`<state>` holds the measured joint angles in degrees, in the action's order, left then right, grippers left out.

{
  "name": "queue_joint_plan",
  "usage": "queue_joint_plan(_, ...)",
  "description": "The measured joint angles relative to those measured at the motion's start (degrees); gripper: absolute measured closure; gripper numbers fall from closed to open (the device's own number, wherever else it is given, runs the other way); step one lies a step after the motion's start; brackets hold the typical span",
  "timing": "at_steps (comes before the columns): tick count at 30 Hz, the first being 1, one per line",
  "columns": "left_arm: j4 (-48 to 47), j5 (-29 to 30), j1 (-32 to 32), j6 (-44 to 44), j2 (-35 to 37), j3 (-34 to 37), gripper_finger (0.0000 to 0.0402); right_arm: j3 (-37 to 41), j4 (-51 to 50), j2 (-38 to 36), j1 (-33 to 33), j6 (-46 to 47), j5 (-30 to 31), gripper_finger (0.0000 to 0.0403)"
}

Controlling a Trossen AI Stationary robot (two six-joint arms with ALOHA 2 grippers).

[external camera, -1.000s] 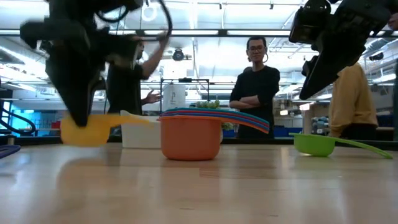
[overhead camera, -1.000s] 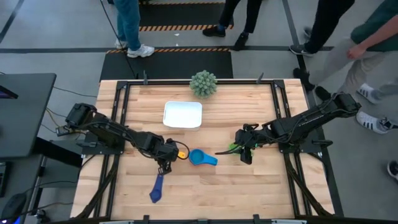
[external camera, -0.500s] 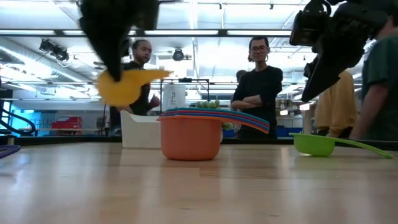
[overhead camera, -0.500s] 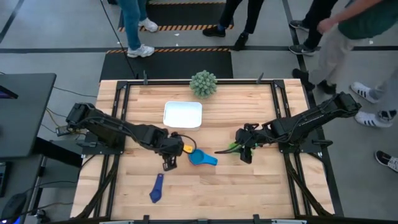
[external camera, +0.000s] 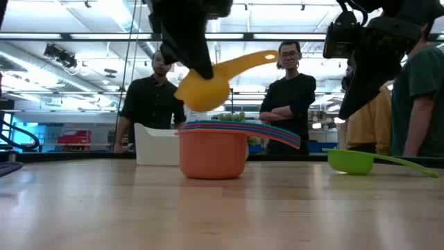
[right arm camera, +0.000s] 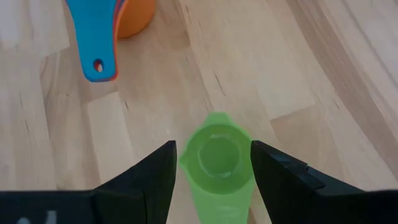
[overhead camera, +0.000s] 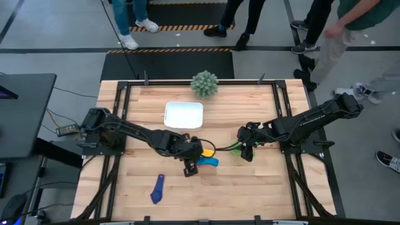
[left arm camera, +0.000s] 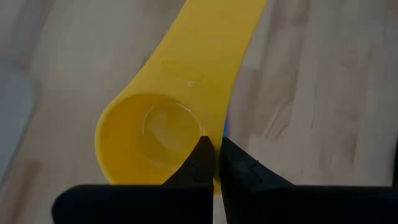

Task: Nest measuring cups in basket
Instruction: Stack the yellow measuring cup on top of the light blue measuring cup

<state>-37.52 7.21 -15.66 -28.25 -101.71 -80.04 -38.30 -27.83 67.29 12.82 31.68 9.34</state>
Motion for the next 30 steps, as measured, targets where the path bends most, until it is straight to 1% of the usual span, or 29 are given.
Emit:
queue_joint_plan(5, 0.0, -1.6, 0.0, 2.1, -4.1, -2.7, 0.0392, 0.0, -0.8, 0.0, 0.0, 0.3, 0.0, 0.0190)
queue_joint_plan(9, 0.0, -0.4, 0.0, 2.8, -5.9, -2.8, 0.0389, 0.0, -1.0, 0.0, 0.0, 0.8, 0.0, 0.0190)
queue_joint_plan(14, 0.5, -1.4, -0.2, 3.9, -7.2, -2.8, 0.0377, 0.0, -1.1, 0.0, 0.1, 1.2, 0.0, 0.0190)
queue_joint_plan(19, -0.3, -1.5, -1.0, 3.9, -7.3, -2.8, 0.0340, 0.0, -1.0, 0.0, 0.1, 1.3, -0.4, 0.0190)
queue_joint_plan(23, -1.6, -2.2, -1.3, 3.9, -6.0, -2.7, 0.0311, 0.0, -0.9, 0.0, 0.2, 0.9, -0.4, 0.0190)
queue_joint_plan(27, -3.5, -1.4, -1.4, 3.5, -4.5, -2.7, 0.0303, 0.0, -0.5, 0.0, 0.2, -0.9, -0.5, 0.0190)
queue_joint_plan(30, -2.7, -1.2, -1.4, 4.0, -3.4, -2.7, 0.0305, 0.0, 0.7, 0.1, 0.2, -1.4, -0.5, 0.0190)
